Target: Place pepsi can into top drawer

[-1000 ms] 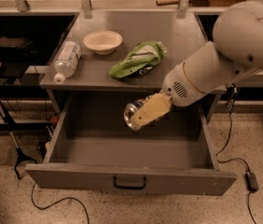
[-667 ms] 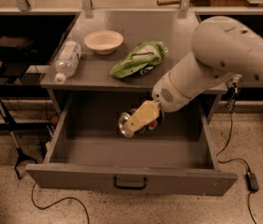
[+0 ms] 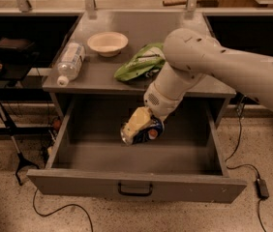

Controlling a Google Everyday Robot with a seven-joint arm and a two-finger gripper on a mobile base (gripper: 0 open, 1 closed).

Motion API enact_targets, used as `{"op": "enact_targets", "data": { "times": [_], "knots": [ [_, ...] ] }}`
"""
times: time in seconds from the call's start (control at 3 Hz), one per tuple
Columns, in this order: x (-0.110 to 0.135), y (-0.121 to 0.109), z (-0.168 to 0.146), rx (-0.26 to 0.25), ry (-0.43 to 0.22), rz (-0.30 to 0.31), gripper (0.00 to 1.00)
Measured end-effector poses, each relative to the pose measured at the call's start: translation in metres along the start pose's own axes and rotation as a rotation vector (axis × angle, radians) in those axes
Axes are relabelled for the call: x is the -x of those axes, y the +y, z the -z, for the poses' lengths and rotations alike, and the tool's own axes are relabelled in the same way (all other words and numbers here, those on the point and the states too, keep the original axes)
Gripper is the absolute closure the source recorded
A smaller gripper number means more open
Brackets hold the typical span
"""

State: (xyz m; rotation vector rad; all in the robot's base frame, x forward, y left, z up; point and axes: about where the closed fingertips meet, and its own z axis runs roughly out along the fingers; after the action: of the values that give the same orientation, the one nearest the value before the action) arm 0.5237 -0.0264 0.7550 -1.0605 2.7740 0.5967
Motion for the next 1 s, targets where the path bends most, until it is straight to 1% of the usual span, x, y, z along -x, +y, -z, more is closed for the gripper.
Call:
{"op": "enact_targets", "data": {
  "times": [0.33,1.0],
  "knots": [
    [-0.005,-0.011,-0.012,-0.007,0.048,-0.042,1.00],
    [-0.029,-0.024,-0.018,-0.032,0.087,-0.135,1.00]
  ]
}}
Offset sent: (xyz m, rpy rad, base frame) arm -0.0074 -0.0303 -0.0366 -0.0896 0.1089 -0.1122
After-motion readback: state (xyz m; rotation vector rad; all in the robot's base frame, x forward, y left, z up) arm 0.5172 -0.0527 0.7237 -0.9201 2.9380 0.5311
